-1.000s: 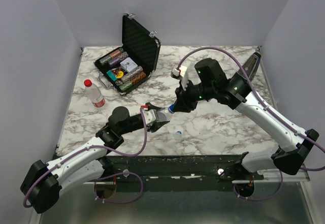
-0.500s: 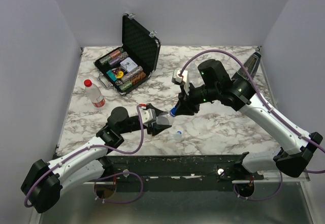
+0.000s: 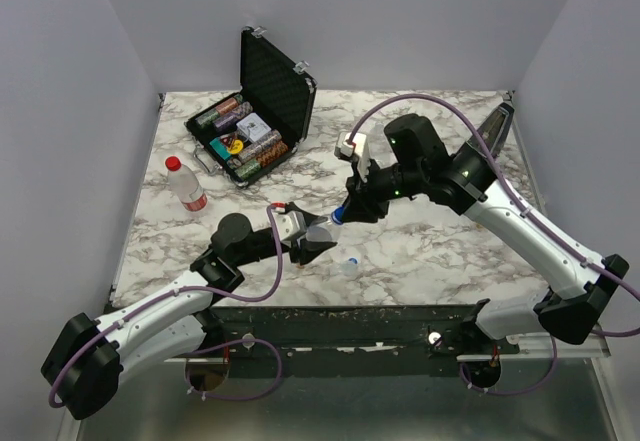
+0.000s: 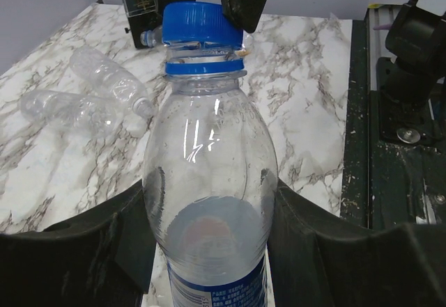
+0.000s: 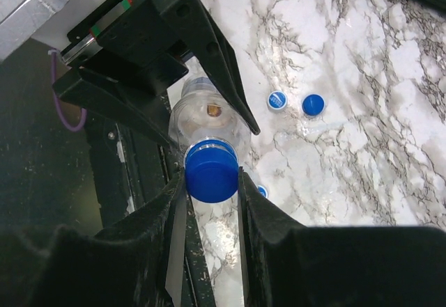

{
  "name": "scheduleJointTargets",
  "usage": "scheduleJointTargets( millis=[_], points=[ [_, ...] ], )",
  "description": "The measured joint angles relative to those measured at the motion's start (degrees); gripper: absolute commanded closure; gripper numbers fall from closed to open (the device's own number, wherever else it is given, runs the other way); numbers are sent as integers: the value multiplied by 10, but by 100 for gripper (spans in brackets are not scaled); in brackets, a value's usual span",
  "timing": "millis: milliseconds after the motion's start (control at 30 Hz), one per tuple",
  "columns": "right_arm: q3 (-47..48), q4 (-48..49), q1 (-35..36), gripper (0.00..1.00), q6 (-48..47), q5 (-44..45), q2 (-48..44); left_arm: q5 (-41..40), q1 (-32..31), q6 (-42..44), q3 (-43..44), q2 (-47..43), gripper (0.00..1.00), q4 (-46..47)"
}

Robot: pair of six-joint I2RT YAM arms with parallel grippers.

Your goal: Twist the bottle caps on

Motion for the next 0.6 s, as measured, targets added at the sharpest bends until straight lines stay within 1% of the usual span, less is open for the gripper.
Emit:
scheduleJointTargets(
  millis=[300, 600],
  points=[
    [15, -1, 0, 78, 30, 22, 15, -23, 0, 13, -2, 1, 100, 0],
    [29, -38, 0, 78, 5, 26, 26, 1, 1, 35, 11, 16, 100, -26]
  ],
)
